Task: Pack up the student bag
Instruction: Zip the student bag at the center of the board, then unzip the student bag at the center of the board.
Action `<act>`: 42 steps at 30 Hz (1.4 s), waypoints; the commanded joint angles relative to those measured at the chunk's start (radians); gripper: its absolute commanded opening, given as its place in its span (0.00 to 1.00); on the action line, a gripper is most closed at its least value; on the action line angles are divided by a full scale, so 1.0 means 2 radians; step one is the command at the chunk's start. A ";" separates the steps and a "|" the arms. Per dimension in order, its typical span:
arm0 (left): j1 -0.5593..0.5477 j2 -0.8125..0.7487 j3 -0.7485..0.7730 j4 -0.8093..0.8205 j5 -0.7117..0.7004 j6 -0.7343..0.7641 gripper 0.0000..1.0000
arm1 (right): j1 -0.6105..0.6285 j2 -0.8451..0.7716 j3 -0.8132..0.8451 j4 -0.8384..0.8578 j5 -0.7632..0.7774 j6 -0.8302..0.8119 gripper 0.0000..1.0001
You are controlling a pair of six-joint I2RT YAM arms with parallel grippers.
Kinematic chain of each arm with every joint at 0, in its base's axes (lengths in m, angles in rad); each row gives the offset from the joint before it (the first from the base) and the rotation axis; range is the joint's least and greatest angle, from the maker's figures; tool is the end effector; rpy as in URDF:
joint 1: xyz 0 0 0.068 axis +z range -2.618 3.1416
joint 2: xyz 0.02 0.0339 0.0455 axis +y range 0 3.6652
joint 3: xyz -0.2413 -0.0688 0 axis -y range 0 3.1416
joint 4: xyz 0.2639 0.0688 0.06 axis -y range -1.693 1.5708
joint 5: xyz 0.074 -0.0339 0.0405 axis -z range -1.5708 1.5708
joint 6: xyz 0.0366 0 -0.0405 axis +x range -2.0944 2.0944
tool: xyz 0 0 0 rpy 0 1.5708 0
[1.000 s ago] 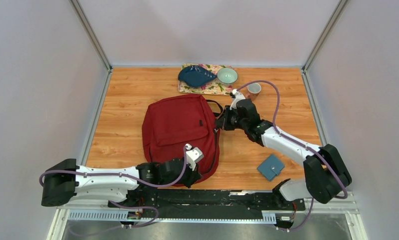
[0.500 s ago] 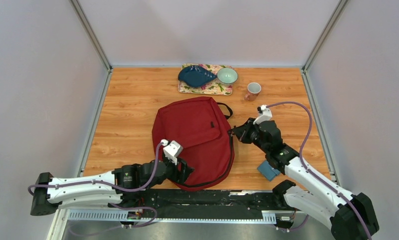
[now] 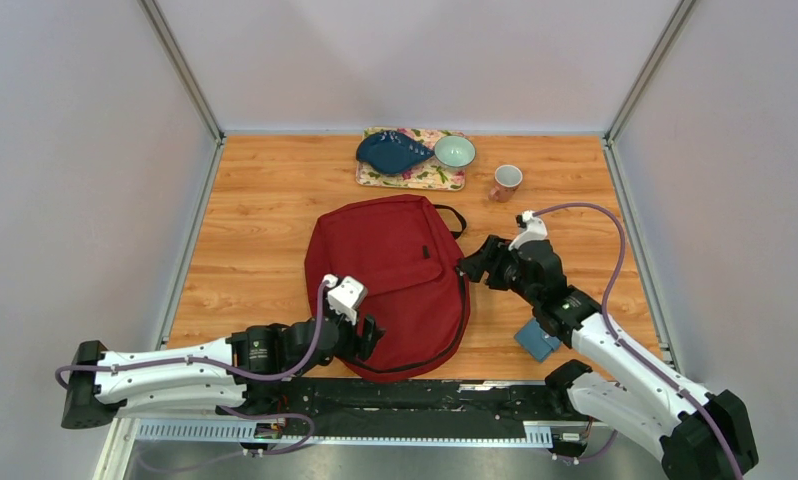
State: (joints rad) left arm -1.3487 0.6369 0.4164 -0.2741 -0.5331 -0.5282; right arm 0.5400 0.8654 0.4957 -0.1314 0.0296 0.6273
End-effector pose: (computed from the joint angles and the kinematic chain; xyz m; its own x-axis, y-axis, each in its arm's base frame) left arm 0.0599 -0.1808 0.2077 -0.4640 0.0844 -0.8818 0.5878 0.7741 -0.2352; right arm 0.1964 0.1164 0.2047 -0.6222 0.3111 -0.7184 -0.1562 0.8499 0.5033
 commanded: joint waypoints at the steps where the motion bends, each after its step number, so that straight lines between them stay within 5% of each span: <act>1: -0.001 0.008 0.023 -0.006 -0.003 0.009 0.77 | -0.005 0.001 0.024 -0.004 0.000 -0.004 0.69; 10: -0.001 0.014 0.033 -0.003 -0.008 0.014 0.79 | -0.008 0.062 0.031 -0.003 -0.066 0.005 0.74; 16: 0.002 0.028 0.049 -0.003 -0.029 0.015 0.93 | -0.017 0.152 0.060 0.006 -0.117 0.005 0.74; 19: 0.048 0.044 0.072 -0.009 0.002 0.009 0.93 | -0.018 0.166 0.065 0.018 -0.135 0.009 0.60; 26: 0.176 0.117 0.145 -0.006 0.118 0.006 0.93 | -0.017 0.131 0.018 0.076 -0.155 0.057 0.00; 31: 0.222 0.199 0.217 0.008 0.194 0.015 0.93 | 0.006 0.076 -0.045 0.109 -0.118 0.100 0.00; 42: 0.226 0.390 0.360 -0.035 0.309 -0.005 0.89 | 0.089 -0.005 -0.077 0.108 -0.027 0.133 0.00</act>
State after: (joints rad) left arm -0.9005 1.3563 1.0832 -0.2981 -0.0235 -0.5220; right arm 0.6880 0.9012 0.3527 0.0349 -0.0849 0.8604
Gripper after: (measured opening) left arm 0.908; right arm 0.056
